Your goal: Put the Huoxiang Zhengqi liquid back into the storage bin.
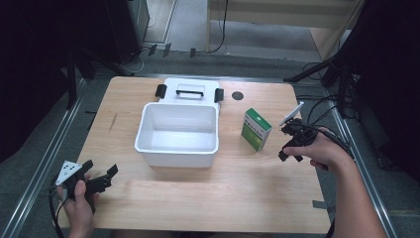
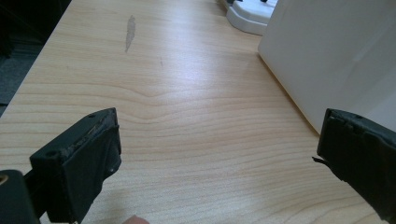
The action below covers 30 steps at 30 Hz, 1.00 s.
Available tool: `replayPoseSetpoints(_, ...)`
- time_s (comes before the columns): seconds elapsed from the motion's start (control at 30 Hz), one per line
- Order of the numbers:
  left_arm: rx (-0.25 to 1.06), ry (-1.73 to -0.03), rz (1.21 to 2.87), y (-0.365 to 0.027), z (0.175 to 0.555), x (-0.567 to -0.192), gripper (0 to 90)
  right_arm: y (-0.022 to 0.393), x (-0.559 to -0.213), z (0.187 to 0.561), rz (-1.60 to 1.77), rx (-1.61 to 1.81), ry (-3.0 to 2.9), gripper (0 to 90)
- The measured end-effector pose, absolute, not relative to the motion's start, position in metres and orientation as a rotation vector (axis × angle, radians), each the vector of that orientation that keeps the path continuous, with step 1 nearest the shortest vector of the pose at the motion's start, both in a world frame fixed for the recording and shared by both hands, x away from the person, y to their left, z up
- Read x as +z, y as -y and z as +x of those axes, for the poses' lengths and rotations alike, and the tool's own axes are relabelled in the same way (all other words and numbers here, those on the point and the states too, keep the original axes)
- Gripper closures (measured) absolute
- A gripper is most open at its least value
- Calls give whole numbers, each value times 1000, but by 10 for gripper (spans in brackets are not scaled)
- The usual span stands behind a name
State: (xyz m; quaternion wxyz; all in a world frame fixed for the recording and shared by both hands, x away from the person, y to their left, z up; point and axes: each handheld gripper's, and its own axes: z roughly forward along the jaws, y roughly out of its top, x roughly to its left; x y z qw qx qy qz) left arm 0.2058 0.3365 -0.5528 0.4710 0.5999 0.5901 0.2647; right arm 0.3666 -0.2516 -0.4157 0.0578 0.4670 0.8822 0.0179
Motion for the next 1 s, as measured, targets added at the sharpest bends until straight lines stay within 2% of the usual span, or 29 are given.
replayPoseSetpoints(0.53, 648, -1454, 1462, -336, 207, -553, 2, 181, -377, 407, 1323, -6, -2667, 247)
replayPoseSetpoints(0.87, 638, -1456, 1463, -337, 207, -553, 1, 161, -388, 439, 1376, 10, -2651, 371)
replayPoseSetpoints(1.0, 635, -1456, 1466, -337, 207, -553, 1, 159, -394, 446, 1424, 54, -2681, 489)
